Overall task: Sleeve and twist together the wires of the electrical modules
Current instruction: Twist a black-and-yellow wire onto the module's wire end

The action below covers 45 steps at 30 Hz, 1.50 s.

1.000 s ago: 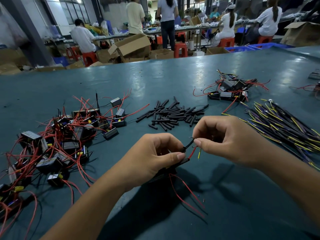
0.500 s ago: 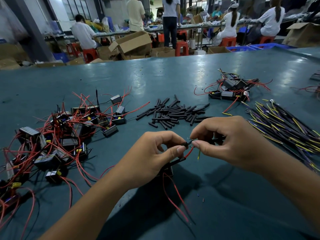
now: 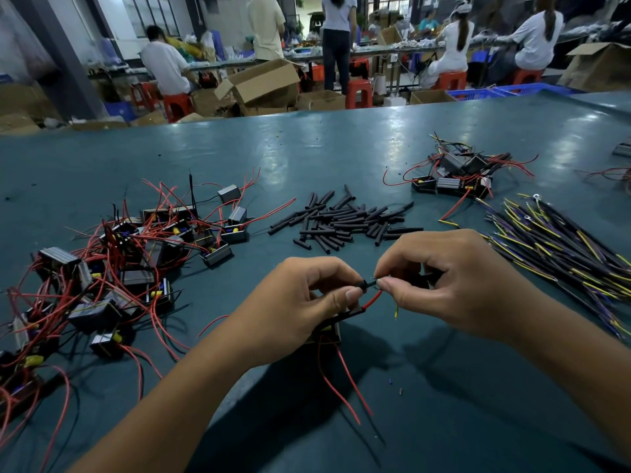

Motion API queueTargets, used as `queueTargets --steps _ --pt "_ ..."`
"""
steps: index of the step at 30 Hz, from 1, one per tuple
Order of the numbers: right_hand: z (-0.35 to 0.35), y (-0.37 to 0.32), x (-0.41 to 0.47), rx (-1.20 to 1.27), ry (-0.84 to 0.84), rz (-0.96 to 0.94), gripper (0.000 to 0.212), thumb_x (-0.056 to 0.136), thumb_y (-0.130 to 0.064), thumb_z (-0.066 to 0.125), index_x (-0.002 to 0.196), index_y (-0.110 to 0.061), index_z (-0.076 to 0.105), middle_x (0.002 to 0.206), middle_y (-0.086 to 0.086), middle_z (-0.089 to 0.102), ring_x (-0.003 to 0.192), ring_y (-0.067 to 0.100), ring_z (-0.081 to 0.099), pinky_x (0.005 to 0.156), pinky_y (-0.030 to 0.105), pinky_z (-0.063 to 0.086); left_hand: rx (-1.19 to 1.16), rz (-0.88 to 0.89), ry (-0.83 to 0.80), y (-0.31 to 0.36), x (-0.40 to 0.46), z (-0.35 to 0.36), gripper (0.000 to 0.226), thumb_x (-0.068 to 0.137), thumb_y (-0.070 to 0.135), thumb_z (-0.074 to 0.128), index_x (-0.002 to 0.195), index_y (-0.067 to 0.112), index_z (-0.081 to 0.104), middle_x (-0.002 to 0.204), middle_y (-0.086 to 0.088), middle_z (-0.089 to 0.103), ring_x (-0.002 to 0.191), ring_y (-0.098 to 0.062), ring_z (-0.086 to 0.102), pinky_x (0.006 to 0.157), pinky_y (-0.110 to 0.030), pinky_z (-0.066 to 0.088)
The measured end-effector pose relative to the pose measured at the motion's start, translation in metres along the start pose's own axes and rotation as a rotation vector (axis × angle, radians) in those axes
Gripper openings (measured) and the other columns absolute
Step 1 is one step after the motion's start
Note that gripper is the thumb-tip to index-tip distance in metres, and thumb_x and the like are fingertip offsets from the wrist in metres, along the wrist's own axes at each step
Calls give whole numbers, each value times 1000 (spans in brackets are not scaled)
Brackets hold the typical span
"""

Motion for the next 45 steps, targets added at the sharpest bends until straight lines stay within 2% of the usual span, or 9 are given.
queueTargets --steps 2,6,9,15,22,28,33,39,45 --pt "1 -2 0 -44 -17 -28 4 83 -12 72 81 -14 70 70 -13 60 63 3 53 62 9 37 14 -9 -8 0 0 0 18 88 38 63 97 24 71 85 10 73 79 -6 68 74 -21 55" --pt "0 -2 0 -86 -40 -64 5 83 -8 72 83 -12 71 72 -9 60 64 1 50 62 11 37 -1 5 -4 4 -2 0 17 89 37 63 98 25 71 86 9 74 82 -21 70 78 -41 57" --pt "0 -3 0 -120 -66 -87 3 85 -11 70 85 -13 72 73 -9 58 65 1 48 63 11 36 -17 19 13 6 -2 2 18 89 35 63 100 24 72 87 5 75 82 -29 69 77 -44 57" --pt "0 -4 0 -130 -82 -101 4 86 -11 69 86 -14 73 74 -8 57 63 6 48 59 19 39 -4 33 41 5 -1 3 15 91 31 64 100 22 73 87 5 75 80 -23 69 73 -33 58" --pt "2 -5 1 -193 -80 -123 6 88 -12 66 87 -14 72 76 -9 52 65 6 44 59 22 40 44 71 38 6 0 4 10 94 22 66 101 22 74 84 14 73 75 -4 68 69 -14 49" --pt "1 -4 1 -107 -38 -67 5 86 -12 72 85 -14 68 74 -13 54 66 2 49 64 12 38 -33 79 57 8 0 3 12 92 20 69 101 12 69 88 2 75 85 -15 72 80 -28 58" --pt "-1 -2 0 -68 -62 -52 5 90 -17 63 87 -15 67 76 -14 56 69 2 52 65 9 37 40 136 128 9 0 4 12 91 27 69 98 18 73 86 7 70 81 -15 68 75 -26 55" --pt "-3 6 -2 72 -96 40 6 87 -14 62 88 -20 62 74 -14 56 67 7 53 62 12 39 133 158 136 10 0 3 10 93 26 67 97 21 75 83 16 68 79 -5 64 71 -13 45" --pt "0 5 -2 96 -120 11 3 89 -18 64 92 -19 65 76 -12 59 70 12 58 62 20 46 -208 54 83 10 0 4 17 88 26 70 92 9 70 73 4 66 66 -4 57 63 -16 46"
Point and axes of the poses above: each hand's wrist, its own x-axis towards the middle knuckle, its own z-axis out of the palm, y = z × x, the point moved 4 cm from there along x, towards the middle knuckle
